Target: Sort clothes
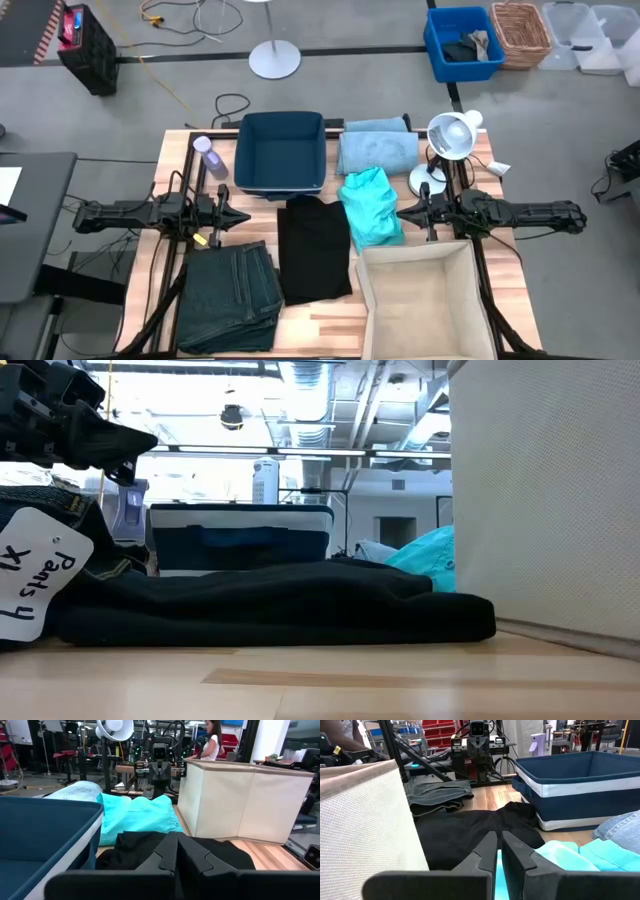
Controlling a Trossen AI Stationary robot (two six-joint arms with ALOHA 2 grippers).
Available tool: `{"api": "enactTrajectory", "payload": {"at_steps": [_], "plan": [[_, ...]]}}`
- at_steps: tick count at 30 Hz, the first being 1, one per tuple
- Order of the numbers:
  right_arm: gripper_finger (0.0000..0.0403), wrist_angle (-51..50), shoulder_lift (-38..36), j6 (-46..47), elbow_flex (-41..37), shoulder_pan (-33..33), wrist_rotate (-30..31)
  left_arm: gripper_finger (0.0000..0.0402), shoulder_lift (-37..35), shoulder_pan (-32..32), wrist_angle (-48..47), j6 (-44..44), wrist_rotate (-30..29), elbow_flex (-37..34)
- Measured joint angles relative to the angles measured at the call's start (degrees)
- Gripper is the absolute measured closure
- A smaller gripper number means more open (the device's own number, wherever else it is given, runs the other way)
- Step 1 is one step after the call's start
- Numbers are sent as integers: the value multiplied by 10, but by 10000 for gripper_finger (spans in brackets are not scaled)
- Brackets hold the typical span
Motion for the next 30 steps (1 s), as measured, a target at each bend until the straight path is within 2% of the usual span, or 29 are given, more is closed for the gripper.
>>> {"api": "enactTrajectory", "payload": {"at_steps": [21,26,30], "plan": [[358,0,0,0,0,0,0,401,0,0,0,1,0,0],[358,0,0,-1,0,0,0,401,0,0,25,98,-13,4],[358,10,0,-133,-1,-4,1,401,1,0,22,123,-10,16]]}}
